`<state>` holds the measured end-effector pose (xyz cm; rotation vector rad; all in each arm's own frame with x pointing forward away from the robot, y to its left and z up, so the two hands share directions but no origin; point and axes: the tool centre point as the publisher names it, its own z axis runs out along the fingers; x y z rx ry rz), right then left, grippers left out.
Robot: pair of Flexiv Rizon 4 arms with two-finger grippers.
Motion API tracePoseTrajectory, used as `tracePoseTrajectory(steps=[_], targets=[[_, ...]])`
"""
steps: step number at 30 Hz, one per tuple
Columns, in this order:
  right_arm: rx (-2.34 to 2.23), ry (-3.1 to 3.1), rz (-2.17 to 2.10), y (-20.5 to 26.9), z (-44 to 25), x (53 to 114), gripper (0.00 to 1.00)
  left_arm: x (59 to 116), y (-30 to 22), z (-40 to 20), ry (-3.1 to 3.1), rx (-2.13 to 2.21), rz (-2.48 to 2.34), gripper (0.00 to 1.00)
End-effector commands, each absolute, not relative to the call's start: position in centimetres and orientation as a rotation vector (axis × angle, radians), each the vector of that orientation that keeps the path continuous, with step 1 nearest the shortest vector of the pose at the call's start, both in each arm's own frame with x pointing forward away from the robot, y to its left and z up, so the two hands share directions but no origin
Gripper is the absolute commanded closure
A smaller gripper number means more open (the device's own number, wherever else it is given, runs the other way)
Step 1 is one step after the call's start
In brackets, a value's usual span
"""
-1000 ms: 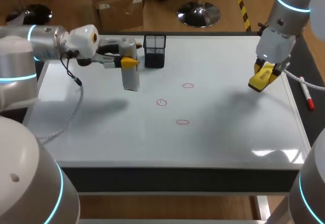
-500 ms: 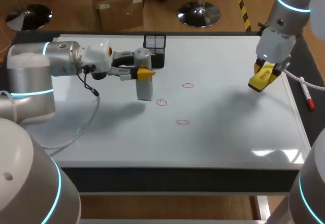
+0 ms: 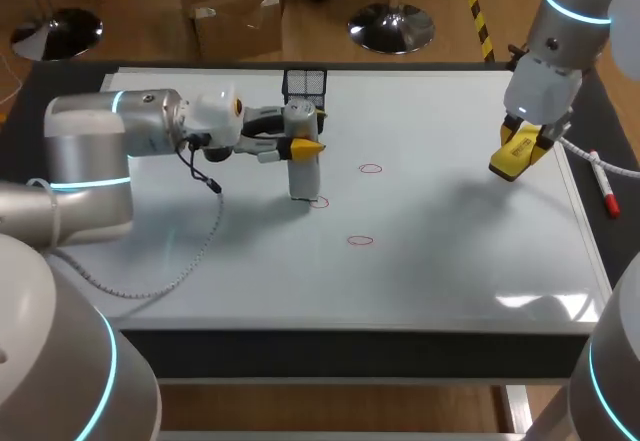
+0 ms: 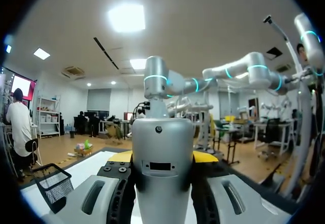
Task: Pick up the inspection probe, press it on each red-marked spot on the whiteboard one by one, put down the probe, pick up the eraser, and wipe off all the red marks.
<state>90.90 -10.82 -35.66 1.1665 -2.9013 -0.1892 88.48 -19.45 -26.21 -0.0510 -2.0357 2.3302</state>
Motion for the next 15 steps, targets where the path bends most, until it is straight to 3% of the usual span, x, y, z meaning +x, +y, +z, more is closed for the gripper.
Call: tracePoseTrajectory(steps=[1, 15], targets=[[1.168, -2.899, -0.185, -10.86, -35.60, 90.94, 1.00, 88.66, -20.30, -26.69, -2.028, -0.042, 2.342, 1.00], [1.168, -2.899, -0.185, -10.86, -35.60, 90.94, 1.00, 88.43, -20.99, -27.13, -2.024, -0.042, 2.358, 1.00]])
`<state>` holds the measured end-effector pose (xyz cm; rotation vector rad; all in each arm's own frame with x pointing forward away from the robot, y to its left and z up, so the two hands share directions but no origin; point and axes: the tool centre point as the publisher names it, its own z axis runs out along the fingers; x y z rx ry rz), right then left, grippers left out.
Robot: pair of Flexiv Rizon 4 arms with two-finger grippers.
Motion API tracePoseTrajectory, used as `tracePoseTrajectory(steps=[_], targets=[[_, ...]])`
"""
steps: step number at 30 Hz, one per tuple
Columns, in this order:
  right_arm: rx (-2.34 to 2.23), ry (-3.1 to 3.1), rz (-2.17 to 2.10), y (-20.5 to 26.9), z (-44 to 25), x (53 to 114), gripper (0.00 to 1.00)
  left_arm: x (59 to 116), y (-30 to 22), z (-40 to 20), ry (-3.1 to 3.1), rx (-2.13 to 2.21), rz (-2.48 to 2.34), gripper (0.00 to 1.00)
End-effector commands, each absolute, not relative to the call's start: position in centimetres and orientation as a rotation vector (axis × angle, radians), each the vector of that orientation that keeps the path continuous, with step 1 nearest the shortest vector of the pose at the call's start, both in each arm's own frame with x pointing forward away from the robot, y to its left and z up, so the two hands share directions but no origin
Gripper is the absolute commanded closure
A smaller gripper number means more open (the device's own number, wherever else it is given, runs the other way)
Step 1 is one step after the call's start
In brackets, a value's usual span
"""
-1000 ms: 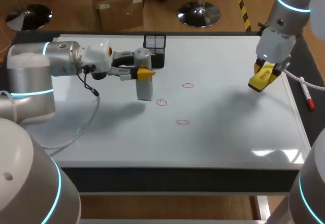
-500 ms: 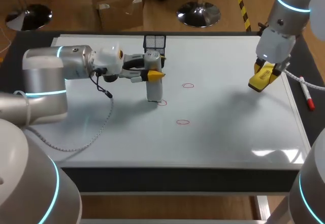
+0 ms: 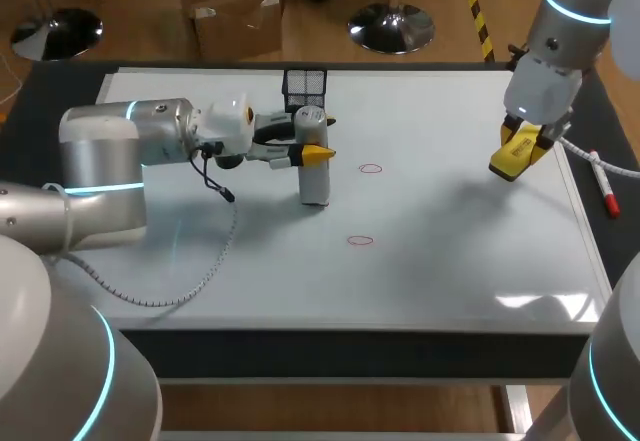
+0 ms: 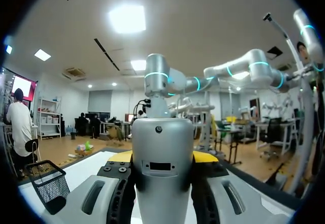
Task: Pick up the inspection probe, press it on each red-marked spot on the whiteboard one by one, put down the probe, pick up the eraser, and wipe off all the red marks.
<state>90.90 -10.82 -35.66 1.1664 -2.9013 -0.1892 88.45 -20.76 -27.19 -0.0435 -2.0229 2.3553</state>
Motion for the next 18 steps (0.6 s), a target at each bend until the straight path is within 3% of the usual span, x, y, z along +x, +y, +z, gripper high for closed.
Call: tracePoseTrajectory(steps=[1, 18], targets=[[1.168, -2.899, -0.185, -10.86, -35.60, 90.94, 1.00, 88.39, -21.06, -27.13, -2.027, -0.046, 2.357, 1.00], [1.168, -2.899, -0.185, -10.86, -35.60, 90.94, 1.00, 88.13, -21.46, -27.48, -2.050, -0.056, 2.340, 1.00]])
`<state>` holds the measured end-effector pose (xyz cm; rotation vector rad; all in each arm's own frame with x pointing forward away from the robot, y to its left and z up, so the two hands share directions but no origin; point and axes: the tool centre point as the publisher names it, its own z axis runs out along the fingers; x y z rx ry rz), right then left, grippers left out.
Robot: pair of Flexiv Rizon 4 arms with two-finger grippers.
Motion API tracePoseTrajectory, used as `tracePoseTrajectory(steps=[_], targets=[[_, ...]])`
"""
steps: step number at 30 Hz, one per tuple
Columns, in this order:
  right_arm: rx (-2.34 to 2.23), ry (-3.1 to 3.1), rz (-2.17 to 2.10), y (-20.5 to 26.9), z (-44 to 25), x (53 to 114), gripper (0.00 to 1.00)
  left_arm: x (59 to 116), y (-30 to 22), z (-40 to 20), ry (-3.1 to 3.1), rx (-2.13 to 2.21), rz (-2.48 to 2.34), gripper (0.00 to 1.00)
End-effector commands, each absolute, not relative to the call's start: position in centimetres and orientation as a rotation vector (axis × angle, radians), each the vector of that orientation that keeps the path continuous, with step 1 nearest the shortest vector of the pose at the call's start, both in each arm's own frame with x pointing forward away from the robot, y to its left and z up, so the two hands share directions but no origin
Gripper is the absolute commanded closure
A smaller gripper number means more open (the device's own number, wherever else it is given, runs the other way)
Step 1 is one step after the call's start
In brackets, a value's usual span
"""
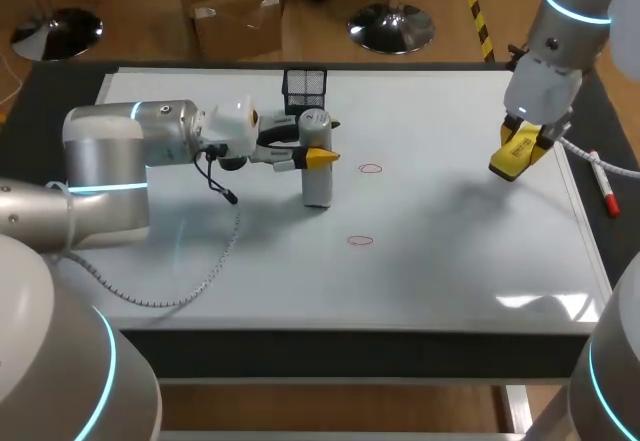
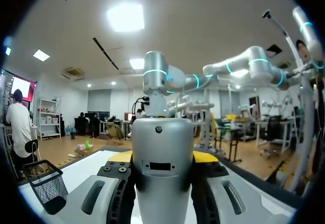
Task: Pick up the inspection probe, press it on each red-marked spot on the whiteboard one by one, put down the probe, pick up the eraser, and wipe off all the red marks.
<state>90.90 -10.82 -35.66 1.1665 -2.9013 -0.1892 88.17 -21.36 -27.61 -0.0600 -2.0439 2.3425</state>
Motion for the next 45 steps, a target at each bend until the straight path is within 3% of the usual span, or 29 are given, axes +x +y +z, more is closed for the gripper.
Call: tracePoseTrajectory(steps=[1, 19, 45], targets=[[1.168, -2.899, -0.185, -10.9, -35.6, 90.9, 1.00, 88.1, -21.5, -27.5, -2.052, -0.055, 2.338, 1.00], [1.168, -2.899, -0.185, -10.9, -35.6, 90.9, 1.00, 87.3, -20.7, -26.3, -2.086, 0.002, 2.357, 1.00], [1.168, -2.899, -0.185, -10.9, -35.6, 90.9, 1.00, 83.1, -10.6, -24.6, -2.197, 0.236, 2.469, 1.00]])
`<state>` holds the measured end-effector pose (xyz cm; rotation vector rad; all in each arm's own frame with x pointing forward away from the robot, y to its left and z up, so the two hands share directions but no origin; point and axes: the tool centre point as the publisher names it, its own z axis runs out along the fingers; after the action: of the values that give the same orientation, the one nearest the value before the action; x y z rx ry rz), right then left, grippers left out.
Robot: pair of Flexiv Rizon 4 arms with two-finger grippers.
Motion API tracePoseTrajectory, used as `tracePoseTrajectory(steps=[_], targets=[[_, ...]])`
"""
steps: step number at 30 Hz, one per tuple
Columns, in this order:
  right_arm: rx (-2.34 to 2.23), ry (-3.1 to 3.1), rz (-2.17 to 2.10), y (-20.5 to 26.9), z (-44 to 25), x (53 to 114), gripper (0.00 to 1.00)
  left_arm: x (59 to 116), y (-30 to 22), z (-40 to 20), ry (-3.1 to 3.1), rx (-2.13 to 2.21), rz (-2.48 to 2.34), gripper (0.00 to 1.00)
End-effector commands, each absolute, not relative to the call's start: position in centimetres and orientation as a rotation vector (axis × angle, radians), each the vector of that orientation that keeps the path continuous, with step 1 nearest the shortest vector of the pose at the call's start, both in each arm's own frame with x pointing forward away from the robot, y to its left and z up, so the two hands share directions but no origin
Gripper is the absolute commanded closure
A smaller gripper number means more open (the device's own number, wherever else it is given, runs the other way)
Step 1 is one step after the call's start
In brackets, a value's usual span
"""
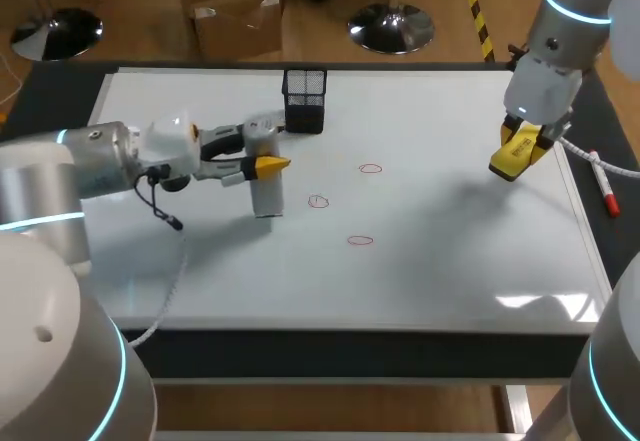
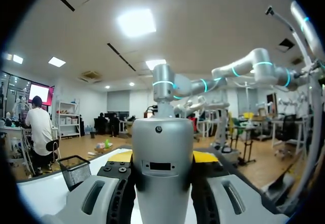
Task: Pick up the inspection probe, press it on each red-marked spot on the whiteboard one by one, put down the probe, pick up the eraser, and wipe off all the red marks.
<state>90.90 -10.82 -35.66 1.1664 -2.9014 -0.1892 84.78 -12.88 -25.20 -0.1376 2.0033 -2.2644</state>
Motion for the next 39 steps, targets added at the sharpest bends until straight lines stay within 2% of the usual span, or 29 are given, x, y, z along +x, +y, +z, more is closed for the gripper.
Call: tracePoseTrajectory(steps=[1, 24, 39], targets=[[1.168, -2.899, -0.185, -10.9, -35.6, 90.9, 1.00, 82.9, -10.3, -24.6, 1.966, -0.217, -2.208, 1.00], [1.168, -2.899, -0.185, -10.9, -35.6, 90.9, 1.00, 79.9, 0.9, -25.1, 1.917, -0.275, -2.129, 1.00], [1.168, -2.899, -0.185, -10.9, -35.6, 90.9, 1.00, 79.9, 2.1, -25.1, 1.932, -0.242, -2.113, 1.00]])
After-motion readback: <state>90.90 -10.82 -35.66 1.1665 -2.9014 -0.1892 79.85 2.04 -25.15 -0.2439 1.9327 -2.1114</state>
